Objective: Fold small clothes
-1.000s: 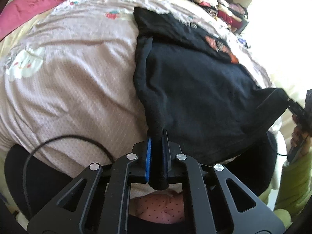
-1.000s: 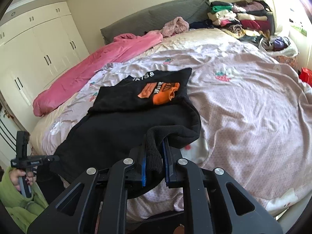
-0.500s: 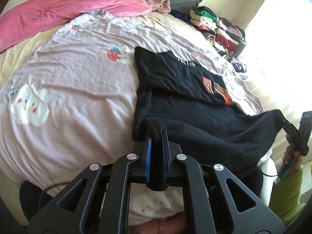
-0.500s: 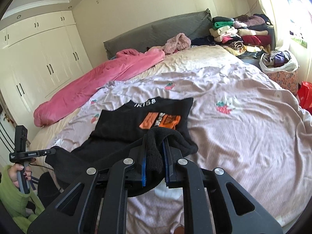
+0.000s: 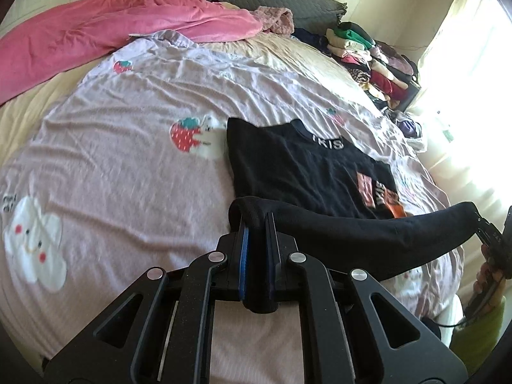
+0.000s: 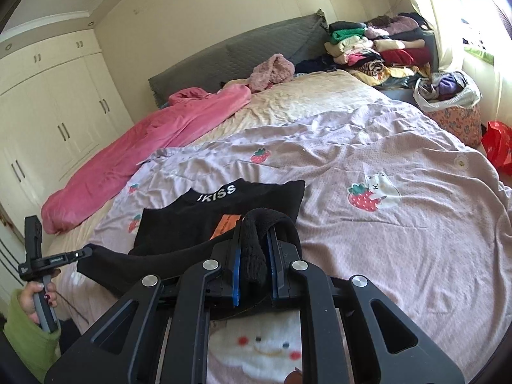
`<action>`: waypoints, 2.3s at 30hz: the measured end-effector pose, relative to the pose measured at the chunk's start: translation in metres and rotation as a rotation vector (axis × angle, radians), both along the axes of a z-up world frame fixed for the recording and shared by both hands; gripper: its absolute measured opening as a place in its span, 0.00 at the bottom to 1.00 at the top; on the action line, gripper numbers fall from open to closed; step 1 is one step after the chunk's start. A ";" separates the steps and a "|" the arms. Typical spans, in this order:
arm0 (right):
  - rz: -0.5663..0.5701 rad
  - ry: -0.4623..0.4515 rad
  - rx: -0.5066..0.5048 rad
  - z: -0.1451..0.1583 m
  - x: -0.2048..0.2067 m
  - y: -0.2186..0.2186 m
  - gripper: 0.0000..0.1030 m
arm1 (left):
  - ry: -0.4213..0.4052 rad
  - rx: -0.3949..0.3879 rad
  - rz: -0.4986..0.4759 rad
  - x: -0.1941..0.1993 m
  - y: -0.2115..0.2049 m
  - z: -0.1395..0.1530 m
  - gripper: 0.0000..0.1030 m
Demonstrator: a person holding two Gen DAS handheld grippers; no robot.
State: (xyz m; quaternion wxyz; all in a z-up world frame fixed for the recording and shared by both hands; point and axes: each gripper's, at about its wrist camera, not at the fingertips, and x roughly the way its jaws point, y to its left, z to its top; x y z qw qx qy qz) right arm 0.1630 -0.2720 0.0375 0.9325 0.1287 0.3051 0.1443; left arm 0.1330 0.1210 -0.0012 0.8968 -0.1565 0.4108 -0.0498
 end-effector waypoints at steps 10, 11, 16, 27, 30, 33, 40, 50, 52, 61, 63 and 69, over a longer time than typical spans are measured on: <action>-0.044 0.063 0.008 -0.016 0.056 0.001 0.12 | 0.014 0.000 0.030 0.043 0.008 -0.003 0.03; -0.046 0.075 0.009 -0.020 0.061 0.002 0.12 | 0.018 0.002 0.036 0.047 0.009 -0.006 0.03; -0.067 0.123 -0.018 -0.042 0.078 0.005 0.12 | 0.046 0.006 0.050 0.062 0.011 -0.024 0.03; -0.108 0.178 -0.033 -0.069 0.092 0.003 0.23 | 0.049 0.043 0.054 0.068 0.008 -0.037 0.13; -0.129 0.155 -0.040 -0.064 0.084 0.000 0.48 | 0.012 0.042 0.057 0.061 0.007 -0.028 0.25; -0.145 0.116 -0.064 -0.053 0.071 -0.004 0.48 | -0.029 0.065 0.062 0.051 0.004 -0.016 0.28; -0.074 0.040 -0.142 -0.036 0.033 0.017 0.48 | -0.086 0.143 -0.004 0.025 -0.022 -0.001 0.28; 0.137 0.083 -0.232 -0.057 0.010 0.084 0.43 | -0.024 0.260 -0.188 0.001 -0.086 -0.039 0.28; 0.147 0.101 -0.251 -0.065 0.010 0.092 0.43 | -0.008 0.253 -0.205 -0.001 -0.093 -0.046 0.28; 0.155 0.185 -0.361 -0.100 0.023 0.112 0.43 | -0.007 0.355 -0.231 0.007 -0.120 -0.066 0.29; 0.151 0.199 -0.365 -0.107 0.027 0.113 0.42 | -0.007 0.358 -0.228 0.010 -0.121 -0.068 0.29; 0.143 0.191 -0.385 -0.112 0.039 0.117 0.42 | -0.024 0.380 -0.210 0.021 -0.120 -0.069 0.29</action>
